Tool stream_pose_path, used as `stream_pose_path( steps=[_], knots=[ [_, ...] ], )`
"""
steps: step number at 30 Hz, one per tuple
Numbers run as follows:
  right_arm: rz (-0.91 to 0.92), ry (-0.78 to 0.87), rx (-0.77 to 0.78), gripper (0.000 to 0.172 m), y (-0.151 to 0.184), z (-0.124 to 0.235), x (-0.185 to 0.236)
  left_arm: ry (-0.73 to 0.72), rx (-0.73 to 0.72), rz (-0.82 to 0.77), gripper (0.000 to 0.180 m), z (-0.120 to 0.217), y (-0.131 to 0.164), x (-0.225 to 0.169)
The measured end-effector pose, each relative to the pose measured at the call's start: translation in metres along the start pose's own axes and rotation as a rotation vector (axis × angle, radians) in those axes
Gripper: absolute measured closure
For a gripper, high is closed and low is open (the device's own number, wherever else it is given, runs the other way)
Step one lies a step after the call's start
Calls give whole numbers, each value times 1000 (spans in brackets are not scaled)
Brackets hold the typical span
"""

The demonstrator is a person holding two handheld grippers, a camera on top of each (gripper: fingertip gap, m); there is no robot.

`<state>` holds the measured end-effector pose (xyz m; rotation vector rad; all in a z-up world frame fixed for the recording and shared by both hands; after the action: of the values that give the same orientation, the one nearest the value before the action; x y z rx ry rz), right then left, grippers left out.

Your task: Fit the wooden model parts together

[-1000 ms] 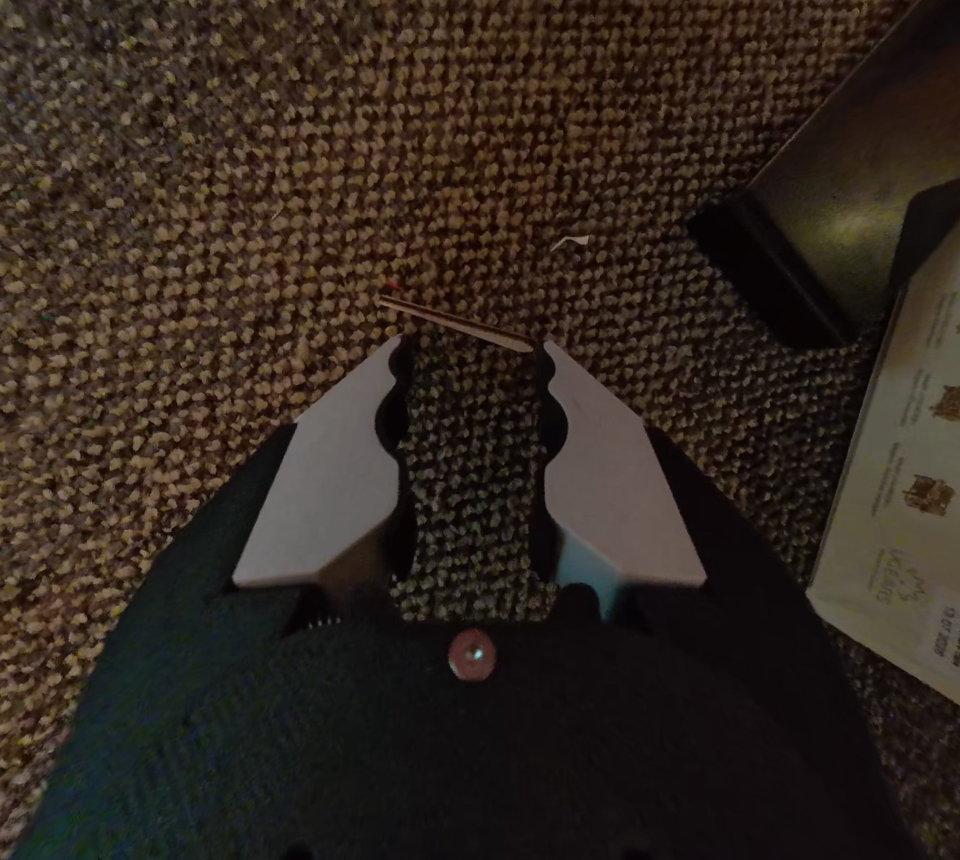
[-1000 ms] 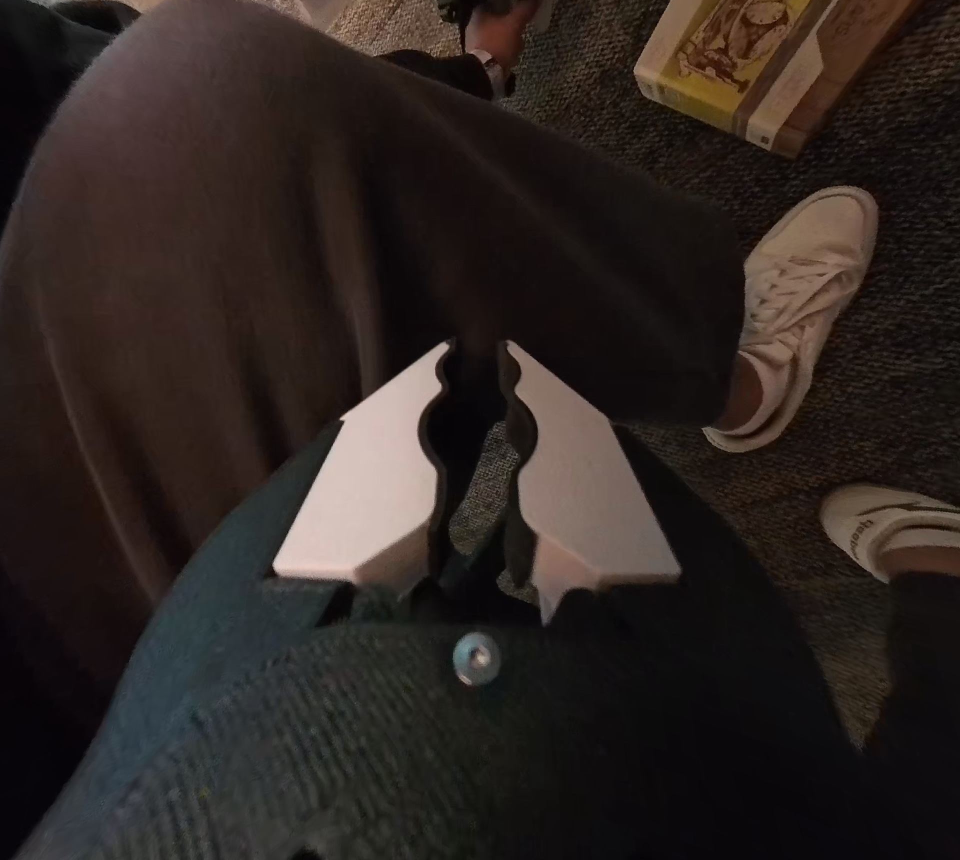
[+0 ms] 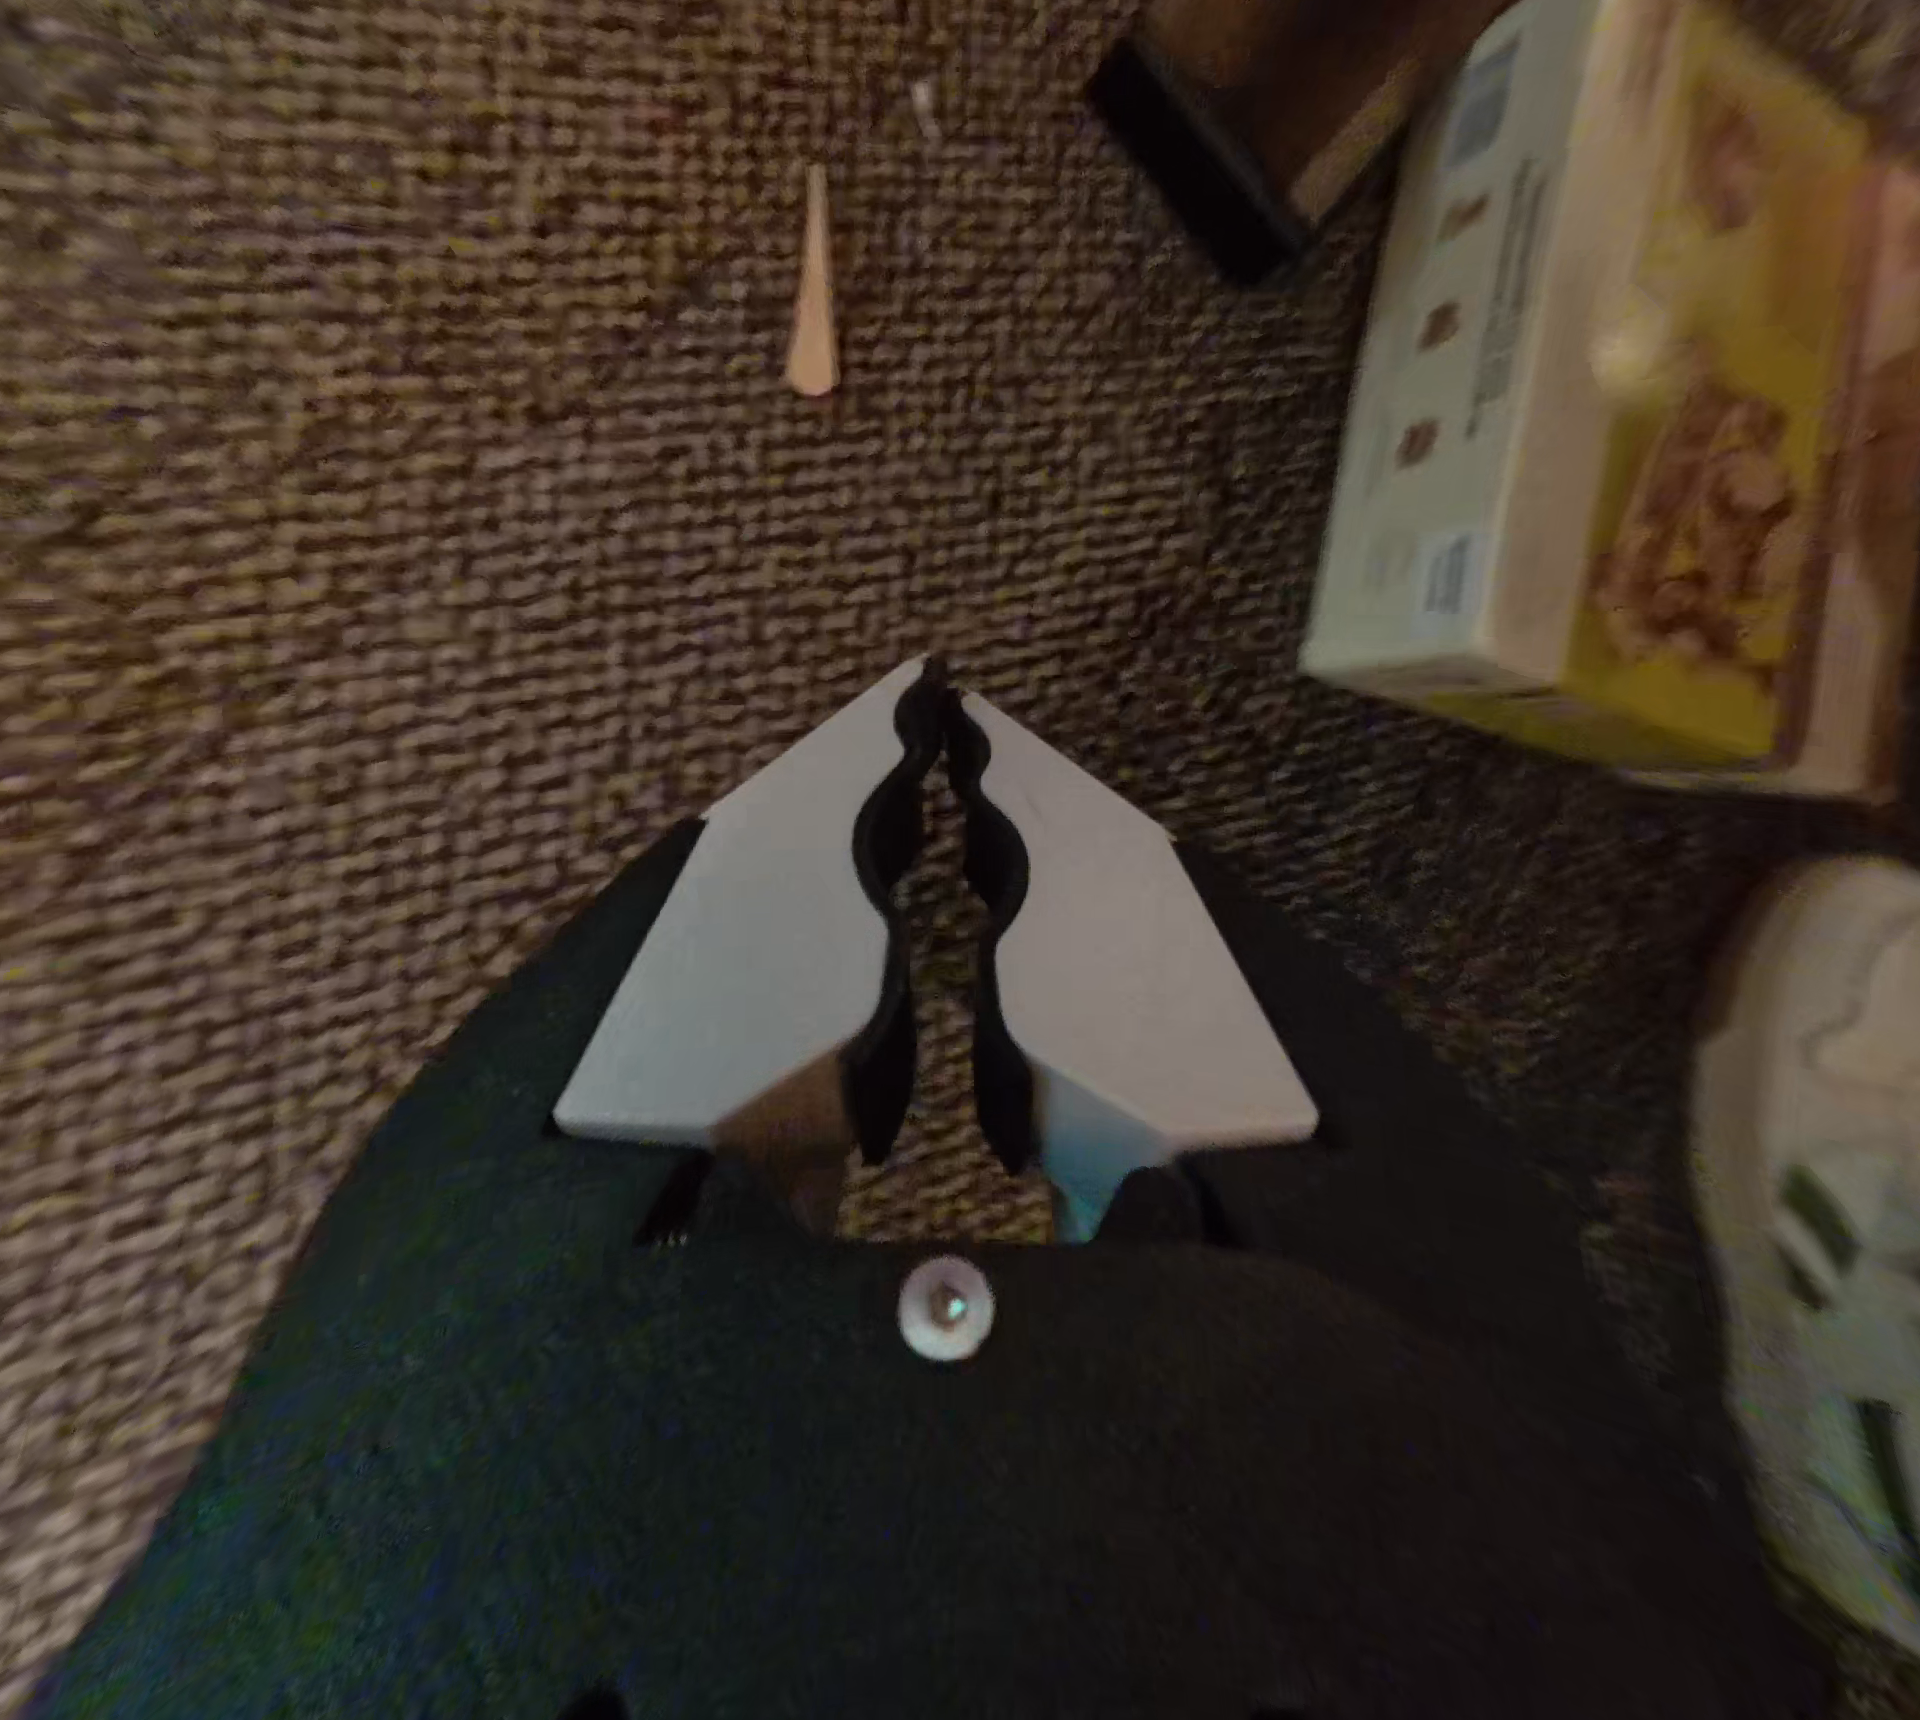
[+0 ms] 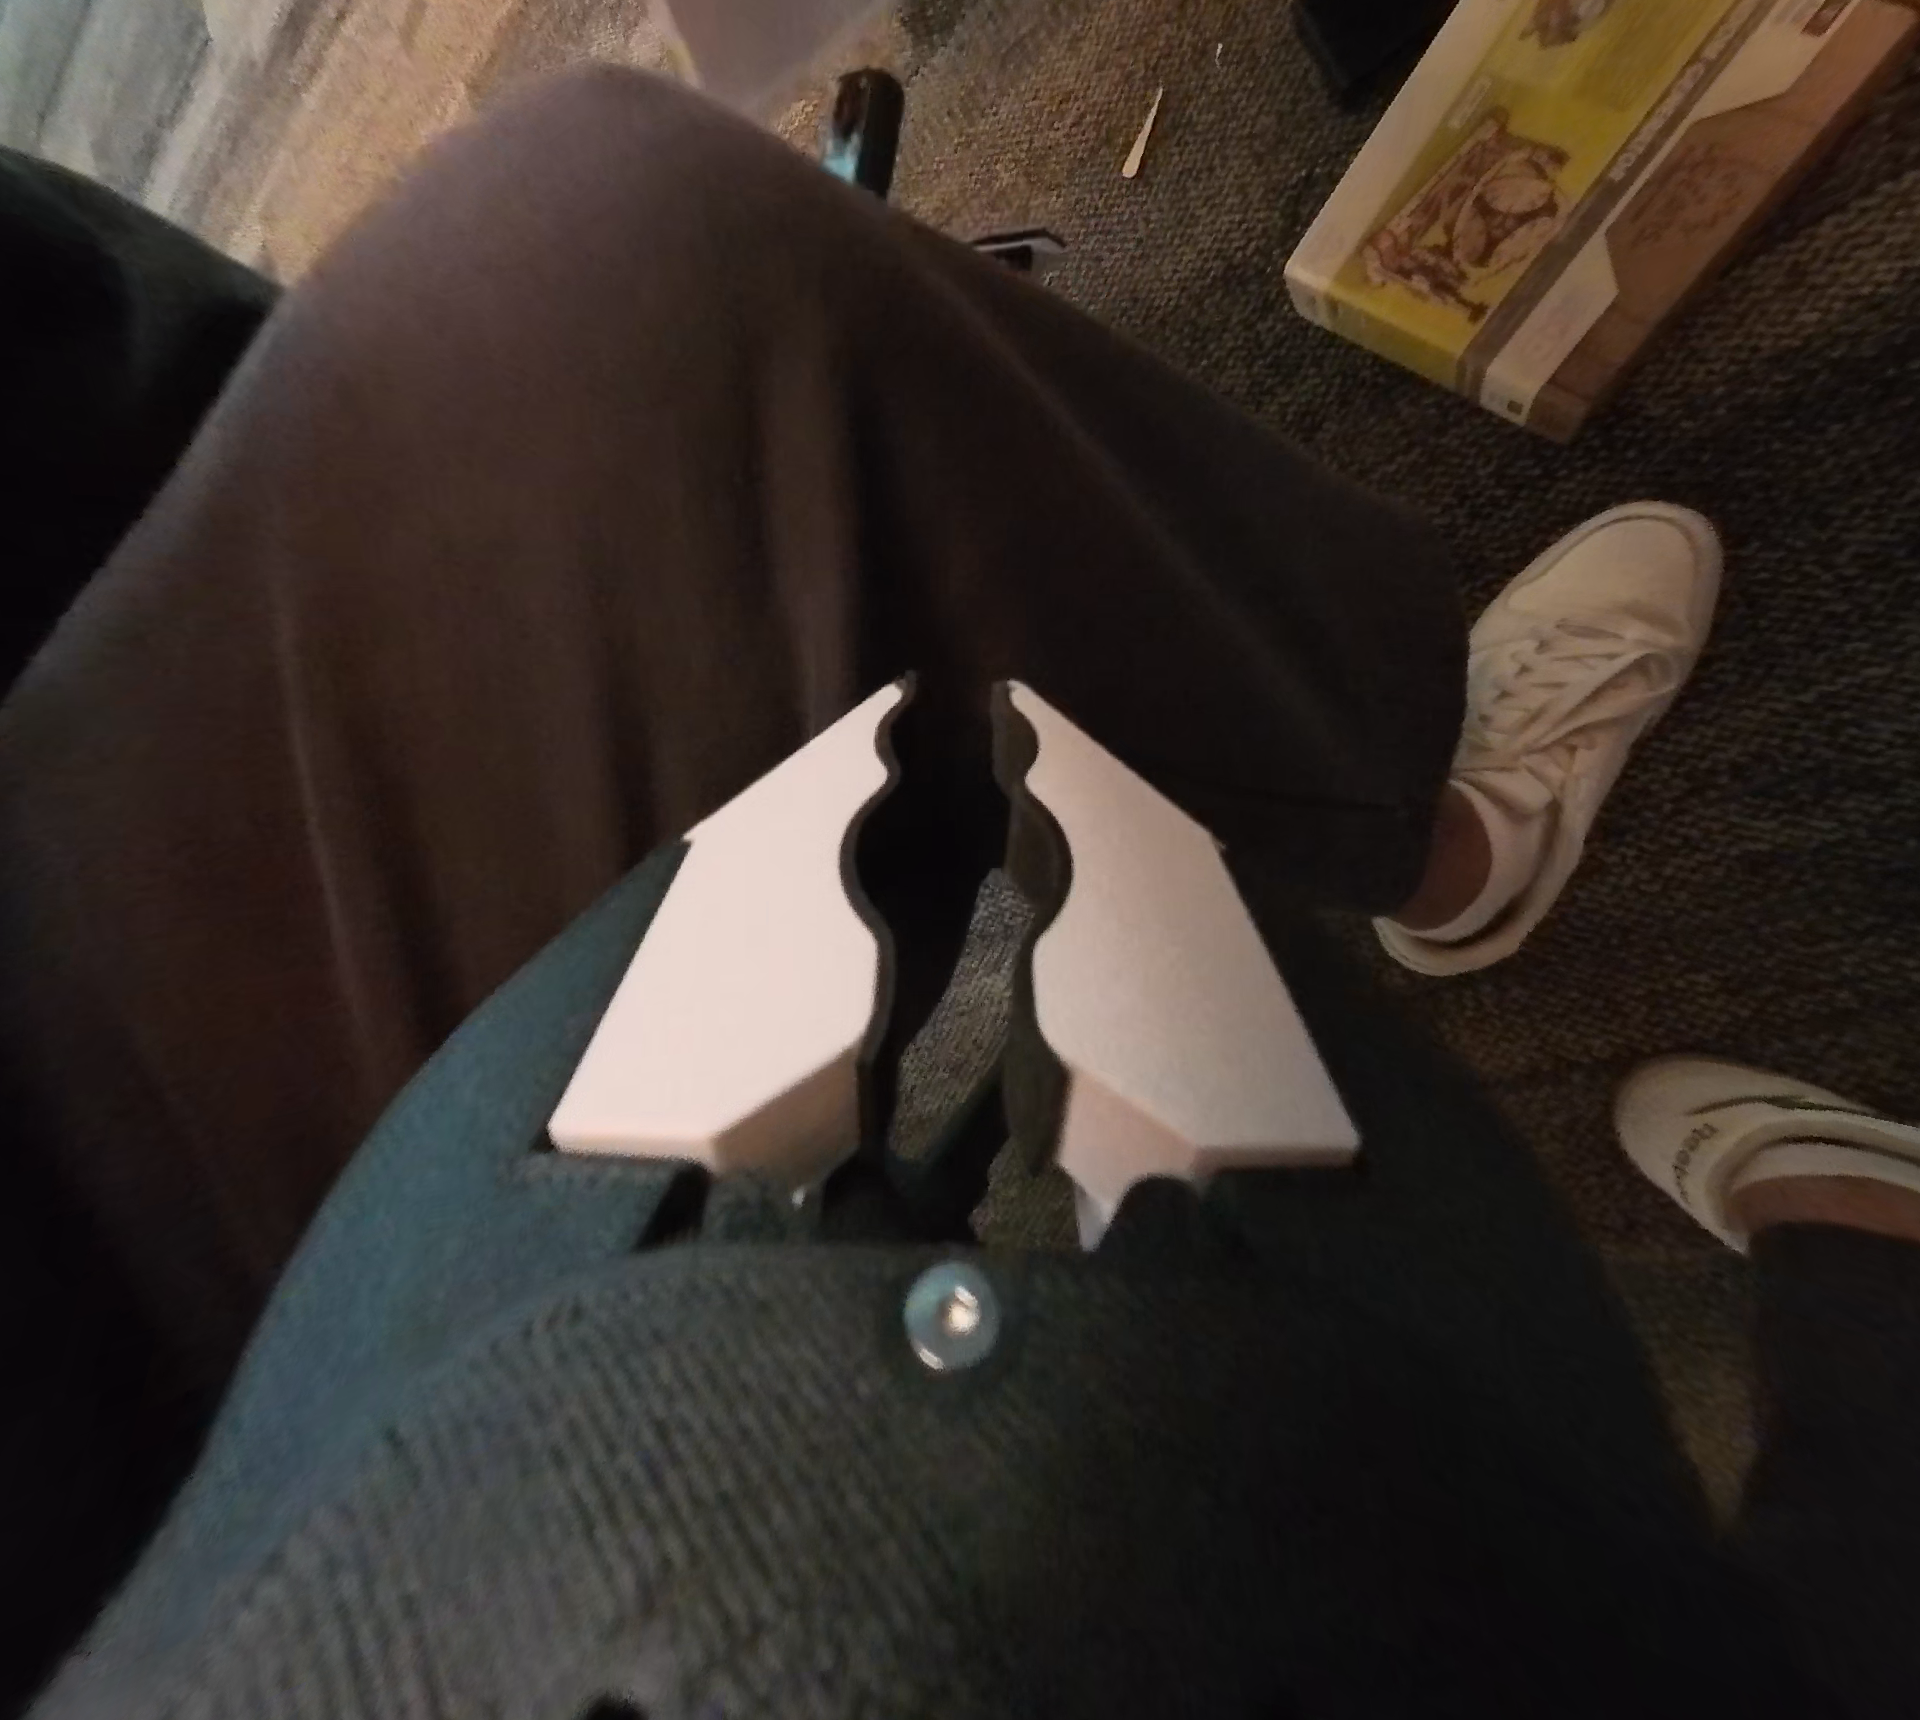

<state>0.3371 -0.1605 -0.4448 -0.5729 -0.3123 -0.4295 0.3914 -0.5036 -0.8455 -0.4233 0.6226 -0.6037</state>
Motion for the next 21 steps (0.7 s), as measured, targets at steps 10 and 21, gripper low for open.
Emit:
stream_pose_path(
  steps=[10,21],
  knots=[
    [-47,0,-21,165,4,0,-12,-221,7,28,153,-67,-45,37],
    [-45,0,10,165,7,-14,-18,-205,60,85,172,-103,-48,44]
  ],
)
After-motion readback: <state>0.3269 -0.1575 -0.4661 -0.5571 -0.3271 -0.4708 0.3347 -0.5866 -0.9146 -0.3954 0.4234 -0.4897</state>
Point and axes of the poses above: each gripper's, where its closed fingertips meet, z back along the fingers, y out of its underside, x = y × z across the jaws, the point moved 1 cm from there along z, back along the fingers, and after that the axes turned 7 degrees about y, right-handed, at the moved point
